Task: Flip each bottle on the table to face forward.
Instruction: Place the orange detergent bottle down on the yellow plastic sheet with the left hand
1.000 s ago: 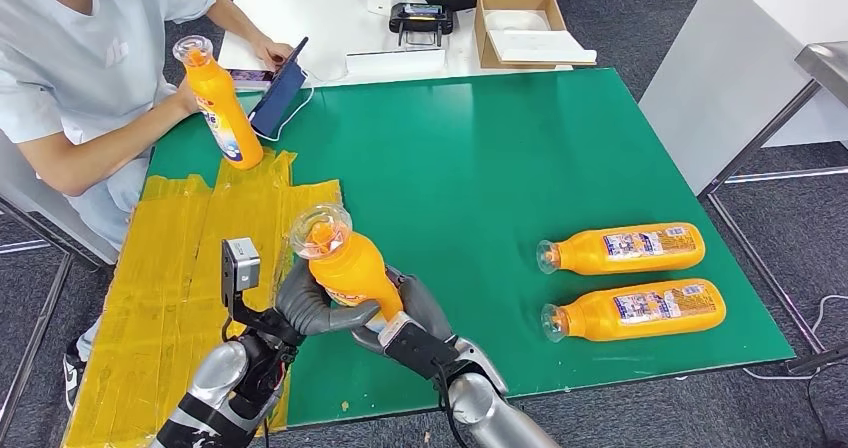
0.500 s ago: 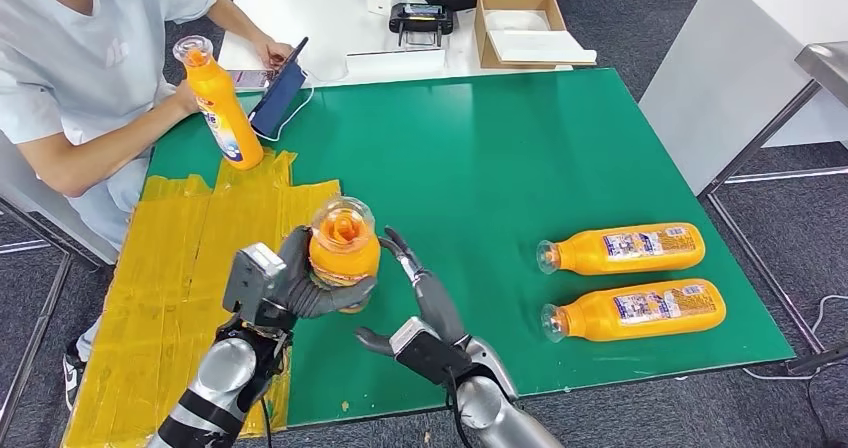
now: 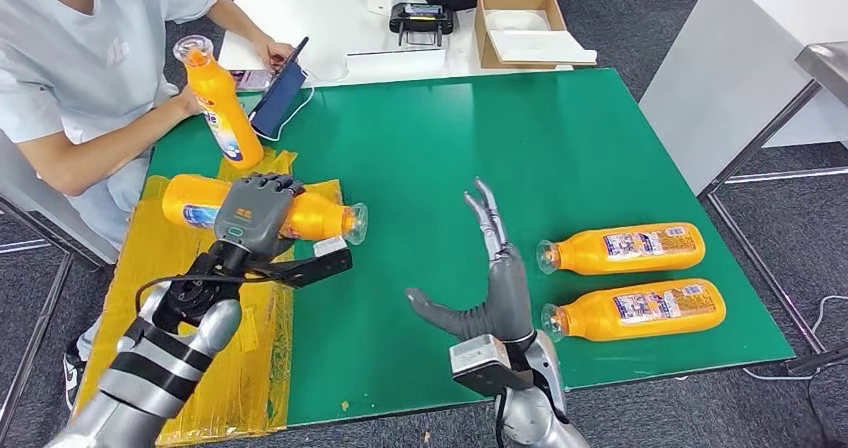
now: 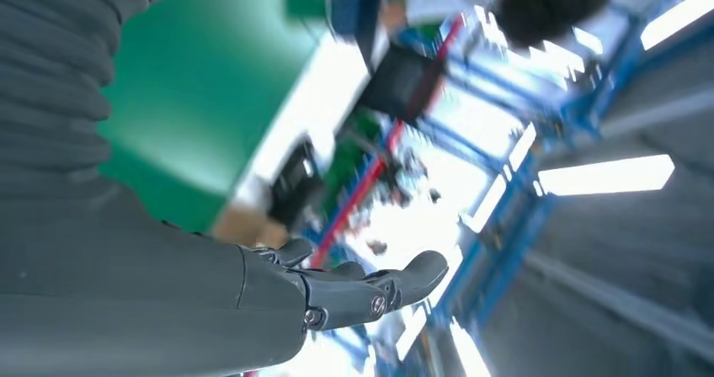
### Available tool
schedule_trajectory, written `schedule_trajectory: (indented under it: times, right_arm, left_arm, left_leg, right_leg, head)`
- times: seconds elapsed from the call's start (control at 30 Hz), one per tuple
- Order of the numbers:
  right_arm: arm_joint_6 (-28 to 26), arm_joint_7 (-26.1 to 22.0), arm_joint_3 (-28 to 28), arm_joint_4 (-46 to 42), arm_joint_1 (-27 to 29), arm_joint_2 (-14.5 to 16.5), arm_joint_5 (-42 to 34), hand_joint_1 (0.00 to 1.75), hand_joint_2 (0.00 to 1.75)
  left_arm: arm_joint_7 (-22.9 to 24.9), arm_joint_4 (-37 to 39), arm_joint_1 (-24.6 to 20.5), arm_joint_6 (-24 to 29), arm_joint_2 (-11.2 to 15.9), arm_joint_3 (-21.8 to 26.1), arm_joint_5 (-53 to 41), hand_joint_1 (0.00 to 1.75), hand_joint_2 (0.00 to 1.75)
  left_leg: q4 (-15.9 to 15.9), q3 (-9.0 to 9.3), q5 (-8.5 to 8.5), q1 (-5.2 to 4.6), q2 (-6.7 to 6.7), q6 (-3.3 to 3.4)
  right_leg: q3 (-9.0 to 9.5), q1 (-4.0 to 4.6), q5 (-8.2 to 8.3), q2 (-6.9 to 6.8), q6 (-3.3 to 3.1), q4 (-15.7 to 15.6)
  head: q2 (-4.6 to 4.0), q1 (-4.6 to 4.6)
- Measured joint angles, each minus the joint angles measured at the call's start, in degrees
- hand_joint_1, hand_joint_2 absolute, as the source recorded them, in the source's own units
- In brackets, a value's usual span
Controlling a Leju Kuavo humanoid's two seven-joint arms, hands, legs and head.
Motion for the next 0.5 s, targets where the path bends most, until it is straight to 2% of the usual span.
schedule_trajectory:
  times: [0.23, 0.5]
  right_arm:
    - [-5.1, -0.1, -0.9, -6.3, 1.5, -0.3, 3.4, 0.00, 1.75]
    - [-6.3, -0.5, -0.8, -7.1, 1.3, -0.4, 2.6, 0.00, 1.75]
  left_arm:
    - [1.0, 13.0, -8.5, -7.9, 1.7, -4.8, -2.2, 1.75, 1.75]
    - [-3.0, 27.1, -13.7, -13.8, 1.8, -7.6, 5.6, 1.75, 1.75]
  left_leg:
    - [0.0, -0.01, 0.03, 0.00, 0.04, -0.02]
    - [0.0, -0.01, 0.04, 0.00, 0.04, -0.03]
  right_leg:
    - [-0.01, 0.00, 0.07, 0.00, -0.09, 0.0]
    - [-0.01, 0.01, 0.07, 0.01, -0.10, 0.0]
  head:
    - [0.00, 0.00]
    - [0.00, 0.01]
